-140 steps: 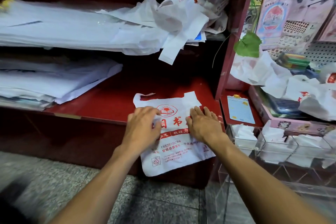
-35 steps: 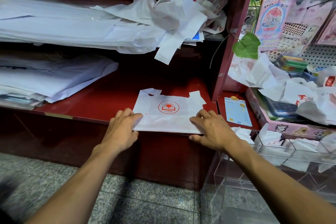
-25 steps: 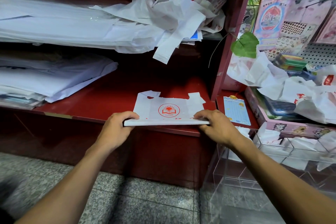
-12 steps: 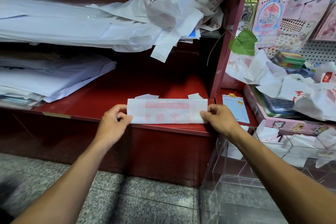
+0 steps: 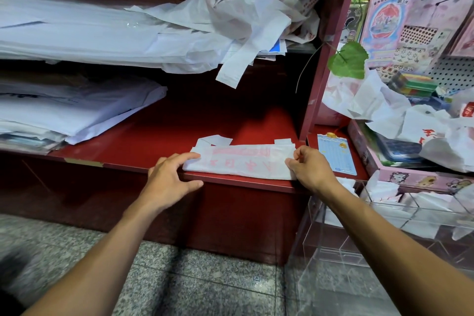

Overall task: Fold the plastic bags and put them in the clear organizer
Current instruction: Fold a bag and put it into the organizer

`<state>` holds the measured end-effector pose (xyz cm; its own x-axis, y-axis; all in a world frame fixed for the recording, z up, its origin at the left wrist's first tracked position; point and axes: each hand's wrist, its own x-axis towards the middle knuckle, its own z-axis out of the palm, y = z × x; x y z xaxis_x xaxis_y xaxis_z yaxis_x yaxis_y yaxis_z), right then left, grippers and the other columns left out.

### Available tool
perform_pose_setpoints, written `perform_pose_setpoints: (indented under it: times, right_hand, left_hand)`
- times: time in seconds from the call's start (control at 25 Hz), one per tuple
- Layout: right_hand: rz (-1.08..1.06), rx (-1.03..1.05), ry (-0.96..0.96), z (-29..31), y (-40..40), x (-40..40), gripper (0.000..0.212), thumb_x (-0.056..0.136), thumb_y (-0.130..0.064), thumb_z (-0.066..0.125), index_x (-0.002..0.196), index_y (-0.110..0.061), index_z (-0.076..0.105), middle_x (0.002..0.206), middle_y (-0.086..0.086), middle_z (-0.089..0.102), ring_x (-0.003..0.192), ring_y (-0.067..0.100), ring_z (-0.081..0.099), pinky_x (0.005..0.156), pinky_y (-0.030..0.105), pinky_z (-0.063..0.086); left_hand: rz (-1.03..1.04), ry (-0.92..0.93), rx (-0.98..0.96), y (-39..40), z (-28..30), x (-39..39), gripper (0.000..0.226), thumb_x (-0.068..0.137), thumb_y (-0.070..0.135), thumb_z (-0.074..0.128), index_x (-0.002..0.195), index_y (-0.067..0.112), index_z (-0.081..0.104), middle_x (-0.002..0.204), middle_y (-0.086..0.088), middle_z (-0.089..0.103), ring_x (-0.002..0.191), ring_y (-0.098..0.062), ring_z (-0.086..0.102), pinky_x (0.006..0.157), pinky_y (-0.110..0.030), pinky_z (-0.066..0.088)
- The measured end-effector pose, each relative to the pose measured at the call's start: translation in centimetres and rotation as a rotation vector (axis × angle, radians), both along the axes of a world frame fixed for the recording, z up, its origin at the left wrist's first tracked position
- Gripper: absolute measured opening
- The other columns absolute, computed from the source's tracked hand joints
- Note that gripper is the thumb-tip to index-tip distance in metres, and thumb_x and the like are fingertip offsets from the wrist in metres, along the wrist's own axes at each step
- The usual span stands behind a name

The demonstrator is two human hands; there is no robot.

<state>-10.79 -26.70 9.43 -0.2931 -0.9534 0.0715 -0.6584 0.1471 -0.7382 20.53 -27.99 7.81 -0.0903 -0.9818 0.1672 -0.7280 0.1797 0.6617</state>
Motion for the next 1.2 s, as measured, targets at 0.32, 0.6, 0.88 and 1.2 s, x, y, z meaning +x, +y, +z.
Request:
perform_pose_setpoints:
  times: [0.32,0.6,0.88,1.2]
  right_hand:
    - [-0.049,-0.024,0.096,-0.1,0.3,0.3,0.027,0.089,-0.028,0.069,0.101,-0.017,0.047,0.082,-0.001,0.057,0.080,0.023,0.059,0.067,0.032,0.041]
    - [0.503,0.023,0.780,-0.2,1.4,-0.3,0.079,0.078,-0.070,0.059,0.143,-0.030,0.041,0.150,-0.007,0.038,0.131,0.020,0.035,0.102,0.039,0.030]
    - [0.412,-0.084,-0.027,0.7,0.7,-1.4,0.007,0.082,-0.024,0.077,0.080,-0.018,0.074,0.081,-0.006,0.066,0.072,0.009,0.057,0.071,0.027,0.047]
    - [0.070,-0.088,-0.684,3.2,0.8,-0.6,0.012,0.092,-0.020,0.067,0.082,-0.014,0.069,0.079,0.004,0.074,0.069,0.016,0.068,0.060,0.030,0.055]
  left_hand:
    - [0.028,-0.154,-0.152,-0.6,-0.8,0.1,0.034,0.079,0.020,0.081,0.112,0.022,0.073,0.097,0.011,0.052,0.097,-0.014,0.043,0.091,-0.036,0.041]
    - [-0.011,0.025,-0.190,-0.4,-0.4,0.6,0.020,0.080,0.008,0.079,0.091,0.024,0.077,0.109,0.013,0.068,0.104,-0.010,0.052,0.093,-0.026,0.038]
    - [0.081,0.712,-0.090,-0.1,3.2,-0.9,0.013,0.091,0.009,0.064,0.082,0.017,0.068,0.074,0.010,0.073,0.078,-0.007,0.065,0.070,-0.015,0.047]
    - [-0.076,0.780,0.076,0.9,4.1,-1.2,0.067,0.084,0.018,0.075,0.135,0.050,0.047,0.094,-0.006,0.077,0.096,-0.018,0.072,0.086,-0.037,0.052]
